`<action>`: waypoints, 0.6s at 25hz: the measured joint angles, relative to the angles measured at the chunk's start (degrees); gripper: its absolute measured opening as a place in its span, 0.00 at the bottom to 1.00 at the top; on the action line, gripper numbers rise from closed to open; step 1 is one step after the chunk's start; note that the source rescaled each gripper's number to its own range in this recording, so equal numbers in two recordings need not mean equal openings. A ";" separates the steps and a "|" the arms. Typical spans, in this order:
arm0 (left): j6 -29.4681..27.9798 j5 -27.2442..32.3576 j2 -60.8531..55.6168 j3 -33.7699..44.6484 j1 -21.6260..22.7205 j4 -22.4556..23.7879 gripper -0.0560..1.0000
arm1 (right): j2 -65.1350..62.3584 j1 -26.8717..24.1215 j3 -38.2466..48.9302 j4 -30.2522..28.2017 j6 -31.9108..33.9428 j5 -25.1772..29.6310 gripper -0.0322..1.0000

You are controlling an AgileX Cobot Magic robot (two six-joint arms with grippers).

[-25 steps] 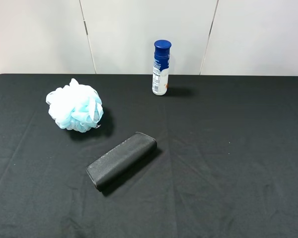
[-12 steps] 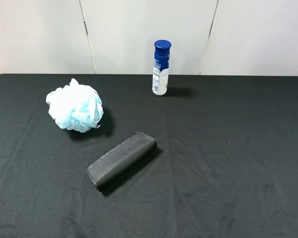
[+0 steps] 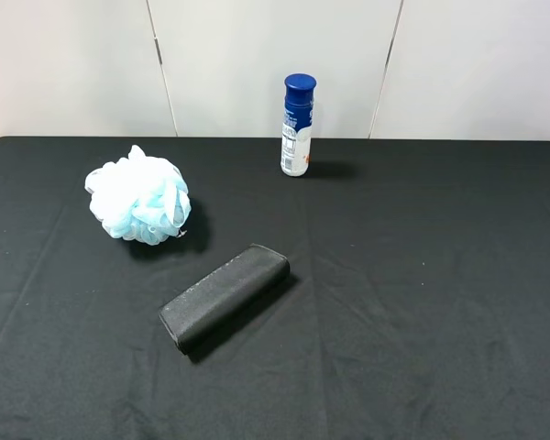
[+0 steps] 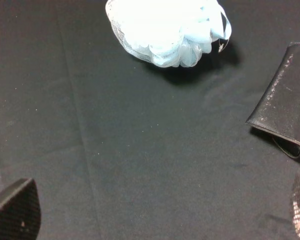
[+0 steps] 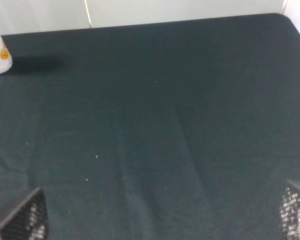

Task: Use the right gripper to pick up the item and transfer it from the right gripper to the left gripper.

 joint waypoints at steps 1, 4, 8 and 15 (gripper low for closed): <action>0.00 0.00 0.00 0.00 0.00 0.00 1.00 | 0.00 0.00 0.00 0.00 0.00 0.00 1.00; 0.00 0.00 0.00 0.00 0.00 0.00 1.00 | 0.00 0.00 0.00 0.00 0.00 0.00 1.00; 0.00 0.00 0.00 0.00 1.08 0.00 1.00 | 0.00 0.00 0.00 0.00 0.00 0.00 1.00; 0.00 0.00 0.00 0.00 11.45 0.00 1.00 | 0.00 0.00 0.00 0.00 0.00 0.00 1.00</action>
